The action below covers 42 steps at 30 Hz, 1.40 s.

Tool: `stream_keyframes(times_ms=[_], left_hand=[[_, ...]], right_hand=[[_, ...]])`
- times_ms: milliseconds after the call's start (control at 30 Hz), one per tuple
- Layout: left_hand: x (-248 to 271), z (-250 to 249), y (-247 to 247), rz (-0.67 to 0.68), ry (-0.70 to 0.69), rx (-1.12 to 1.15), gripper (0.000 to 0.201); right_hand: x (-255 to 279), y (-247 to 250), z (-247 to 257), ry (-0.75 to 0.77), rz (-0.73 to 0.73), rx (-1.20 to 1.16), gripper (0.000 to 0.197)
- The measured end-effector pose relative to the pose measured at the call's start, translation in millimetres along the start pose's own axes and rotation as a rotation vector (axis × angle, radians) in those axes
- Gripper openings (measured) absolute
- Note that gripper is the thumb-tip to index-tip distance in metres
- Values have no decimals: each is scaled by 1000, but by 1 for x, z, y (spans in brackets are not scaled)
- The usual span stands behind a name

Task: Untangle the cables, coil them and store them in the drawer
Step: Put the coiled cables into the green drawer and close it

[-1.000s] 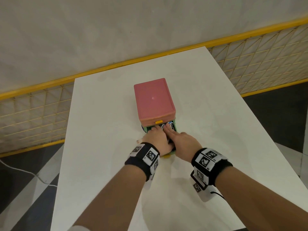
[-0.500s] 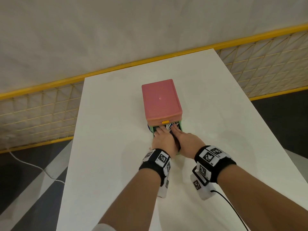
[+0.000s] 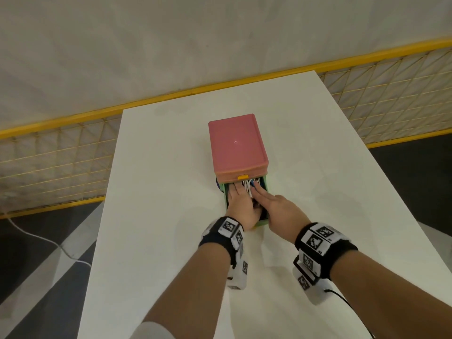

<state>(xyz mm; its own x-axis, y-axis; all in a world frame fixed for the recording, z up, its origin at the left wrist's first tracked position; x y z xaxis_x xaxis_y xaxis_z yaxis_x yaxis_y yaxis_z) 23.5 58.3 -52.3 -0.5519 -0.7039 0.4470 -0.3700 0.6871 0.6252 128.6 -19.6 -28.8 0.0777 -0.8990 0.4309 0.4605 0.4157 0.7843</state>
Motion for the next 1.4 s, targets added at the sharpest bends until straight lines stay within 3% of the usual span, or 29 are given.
stream_keyframes(times_ms=[67, 133, 200, 233, 333, 467, 533, 633, 767, 867, 1000, 1067, 1133, 1233, 1300, 1400], left_hand=[[-2, 3, 19, 212, 20, 25, 104], [1, 3, 36, 315, 0, -51, 86], [9, 2, 40, 154, -38, -172, 51], [14, 0, 35, 59, -64, -201, 43], [26, 4, 5, -25, -99, -249, 55], [25, 12, -17, -184, -155, -325, 53], [25, 15, -14, -232, -156, -477, 57], [26, 23, -3, -233, -117, -661, 59], [31, 22, 0, -241, -88, -651, 63], [31, 19, -2, -245, -69, -578, 57], [30, 15, -5, -315, -168, -344, 53], [28, 20, -4, -478, -194, -213, 29], [31, 20, 0, -453, -194, -11, 11], [26, 29, 2, -445, -361, -235, 28], [29, 26, 6, -463, -423, -318, 28], [35, 23, 6, -470, -582, -319, 25]], right_hand=[[-3, 1, 2, -15, 7, 11, 85], [-2, 1, 3, -19, -6, 49, 84], [0, -7, -1, -12, -113, 219, 81], [2, -10, -2, -27, -151, 289, 80], [7, -15, 0, -57, -186, 274, 84], [6, -12, 4, 93, -189, 198, 87], [3, -12, 1, 150, -181, 213, 83], [2, -10, -3, 102, -165, 309, 71], [3, -8, 3, 95, -228, 369, 49], [0, 0, 8, 106, -226, 335, 52], [-2, 6, 18, 27, -122, 171, 50], [-2, 2, 23, 33, -136, 172, 51], [-3, -5, 24, 83, -187, 227, 48], [2, -8, 17, 144, -217, 240, 57], [6, -13, 12, 177, -154, 204, 65], [8, -14, 7, 236, -196, 144, 66]])
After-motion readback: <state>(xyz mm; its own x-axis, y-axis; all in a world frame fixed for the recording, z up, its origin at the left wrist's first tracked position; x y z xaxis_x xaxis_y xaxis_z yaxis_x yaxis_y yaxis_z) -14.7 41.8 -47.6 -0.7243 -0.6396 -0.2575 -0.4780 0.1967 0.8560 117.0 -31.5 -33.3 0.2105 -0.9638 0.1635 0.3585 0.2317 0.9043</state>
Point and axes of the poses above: each hand's wrist, its own x-axis away from the middle knuckle, its own y-axis out of the back of the hand, z = x × y, the point moved 1 cm from there along -x, towards the middle knuckle, and after that the axes turned 12 degrees about z, right-handed, at the moved point
